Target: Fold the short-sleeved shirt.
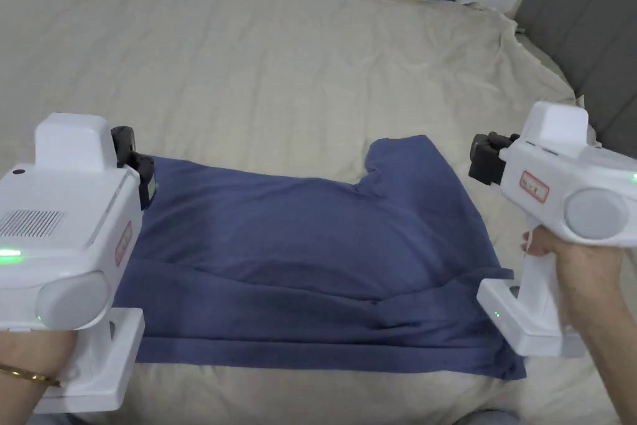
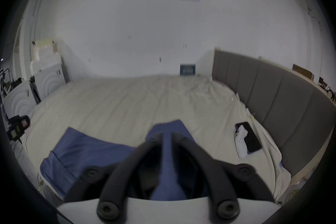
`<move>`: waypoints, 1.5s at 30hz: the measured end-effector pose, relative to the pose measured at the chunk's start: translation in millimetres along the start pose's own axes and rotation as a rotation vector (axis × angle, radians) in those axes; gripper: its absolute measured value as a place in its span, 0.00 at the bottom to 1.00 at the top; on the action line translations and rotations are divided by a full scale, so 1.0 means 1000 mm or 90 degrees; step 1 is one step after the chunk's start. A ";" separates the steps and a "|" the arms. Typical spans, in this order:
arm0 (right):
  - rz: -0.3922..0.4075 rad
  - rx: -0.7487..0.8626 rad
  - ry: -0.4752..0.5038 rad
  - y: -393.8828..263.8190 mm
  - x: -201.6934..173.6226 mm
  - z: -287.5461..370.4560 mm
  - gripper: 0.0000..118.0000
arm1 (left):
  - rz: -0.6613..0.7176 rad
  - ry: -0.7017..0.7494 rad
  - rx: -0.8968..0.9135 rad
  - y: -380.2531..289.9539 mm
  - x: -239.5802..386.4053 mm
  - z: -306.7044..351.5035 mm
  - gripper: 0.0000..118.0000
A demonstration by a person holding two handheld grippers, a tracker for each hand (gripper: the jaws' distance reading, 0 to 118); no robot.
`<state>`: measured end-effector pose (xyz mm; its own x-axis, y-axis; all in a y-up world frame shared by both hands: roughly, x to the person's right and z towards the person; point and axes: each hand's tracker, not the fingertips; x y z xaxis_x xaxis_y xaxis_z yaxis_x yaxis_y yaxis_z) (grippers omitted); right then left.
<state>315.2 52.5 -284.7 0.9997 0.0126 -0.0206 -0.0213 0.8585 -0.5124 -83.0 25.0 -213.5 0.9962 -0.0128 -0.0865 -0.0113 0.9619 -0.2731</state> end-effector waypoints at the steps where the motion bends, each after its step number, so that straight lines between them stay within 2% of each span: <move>1: -0.006 -0.028 0.014 0.005 0.007 -0.015 0.58 | 0.003 0.000 -0.002 0.000 0.000 -0.003 0.00; 2: -0.010 -0.067 0.021 0.014 0.011 -0.035 0.76 | 0.006 0.001 -0.008 0.000 0.001 -0.007 0.00; 3: -0.010 -0.110 0.017 0.018 0.015 -0.051 0.88 | 0.012 0.000 -0.014 0.001 0.001 -0.009 0.00; 8: 0.006 -0.232 -0.029 0.024 0.024 -0.124 0.89 | 0.020 -0.005 -0.026 -0.001 0.003 -0.026 0.00; 11: -0.005 -0.312 -0.060 0.018 0.035 -0.167 0.89 | 0.020 -0.003 -0.037 -0.003 0.004 -0.036 0.00; 16: -0.064 -0.379 -0.122 -0.001 0.053 -0.211 0.87 | 0.016 -0.001 -0.059 -0.008 0.007 -0.053 0.00; 17: -0.074 -0.382 -0.129 -0.004 0.055 -0.216 0.85 | 0.010 0.001 -0.066 -0.010 0.008 -0.057 0.00; 20: -0.096 -0.381 -0.133 -0.011 0.064 -0.229 0.62 | 0.001 0.000 -0.083 -0.013 0.010 -0.067 0.00; 21: -0.103 -0.376 -0.135 -0.012 0.065 -0.231 0.47 | -0.002 0.001 -0.087 -0.013 0.011 -0.070 0.00; 23: -0.111 -0.365 -0.135 -0.014 0.066 -0.232 0.27 | -0.010 0.004 -0.095 -0.014 0.012 -0.076 0.00; 24: -0.109 -0.361 -0.128 -0.015 0.066 -0.233 0.10 | -0.013 0.005 -0.099 -0.014 0.012 -0.079 0.00; 25: -0.110 -0.360 -0.115 -0.014 0.065 -0.235 0.01 | -0.012 0.009 -0.102 -0.014 0.011 -0.082 0.00; 28: -0.102 -0.374 -0.082 -0.014 0.062 -0.235 0.01 | 0.013 0.009 -0.119 -0.011 0.008 -0.096 0.00; 29: -0.097 -0.374 -0.080 -0.012 0.062 -0.234 0.01 | 0.035 0.007 -0.129 -0.009 0.005 -0.103 0.05; 30: -0.089 -0.369 -0.084 -0.012 0.062 -0.232 0.00 | 0.051 0.004 -0.137 -0.005 0.002 -0.110 0.18; 31: -0.083 -0.365 -0.085 -0.009 0.062 -0.230 0.00 | 0.059 0.013 -0.153 -0.001 -0.001 -0.119 0.34; 33: -0.075 -0.360 -0.071 -0.002 0.064 -0.224 0.00 | 0.088 0.005 -0.180 0.010 -0.011 -0.140 0.77; 34: -0.072 -0.353 -0.067 0.000 0.065 -0.219 0.00 | 0.097 -0.002 -0.204 0.016 -0.017 -0.153 0.90; 35: -0.068 -0.339 -0.062 0.005 0.065 -0.214 0.00 | 0.105 -0.005 -0.231 0.021 -0.022 -0.167 0.94; 41: -0.052 -0.309 -0.044 0.021 0.065 -0.194 0.00 | 0.083 -0.016 -0.390 0.031 -0.050 -0.244 0.94; 45: -0.044 -0.304 -0.041 0.019 0.064 -0.190 0.00 | -0.034 0.027 -0.483 0.017 -0.050 -0.280 0.93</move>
<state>376.9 -27.4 -459.0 0.9973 0.0080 0.0723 0.0573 0.5271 -0.8479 -157.4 -34.7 -481.8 0.9931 -0.0785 -0.0871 -0.0353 0.5082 -0.8605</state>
